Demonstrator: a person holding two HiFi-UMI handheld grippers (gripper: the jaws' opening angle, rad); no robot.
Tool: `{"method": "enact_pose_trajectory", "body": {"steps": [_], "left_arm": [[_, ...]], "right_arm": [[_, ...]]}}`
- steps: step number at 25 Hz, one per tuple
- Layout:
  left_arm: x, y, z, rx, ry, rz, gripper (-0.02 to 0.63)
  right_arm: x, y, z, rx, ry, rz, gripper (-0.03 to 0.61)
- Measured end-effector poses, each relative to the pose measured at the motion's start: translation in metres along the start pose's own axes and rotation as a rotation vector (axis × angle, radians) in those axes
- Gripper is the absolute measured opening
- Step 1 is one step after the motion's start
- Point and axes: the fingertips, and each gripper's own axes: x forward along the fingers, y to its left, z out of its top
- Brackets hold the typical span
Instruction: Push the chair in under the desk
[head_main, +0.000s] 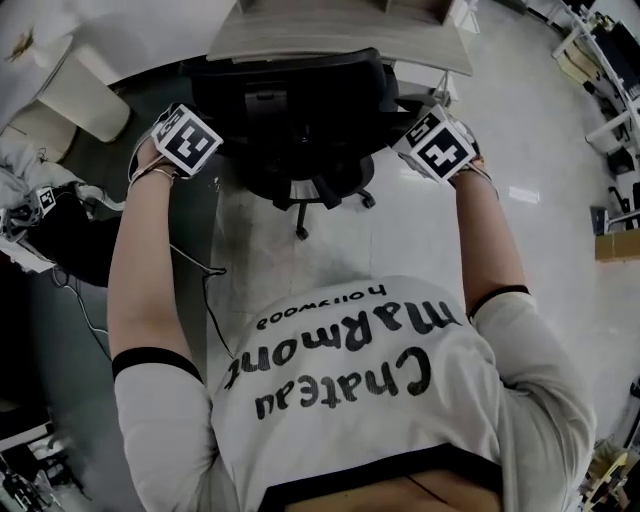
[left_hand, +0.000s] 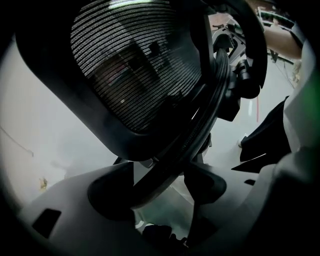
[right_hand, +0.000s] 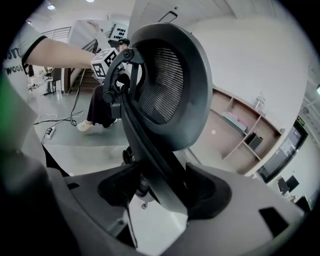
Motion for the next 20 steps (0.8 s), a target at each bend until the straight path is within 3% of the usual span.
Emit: {"method": "enact_pose_trajectory", "body": {"steps": [20], "left_arm": [[0.0047,0.0096,0.0067,0.089,-0.024,-0.011,0.313]], "right_arm": [[0.0036,0.004,-0.0092,0.047,0.028,-0.076,0.312]]}}
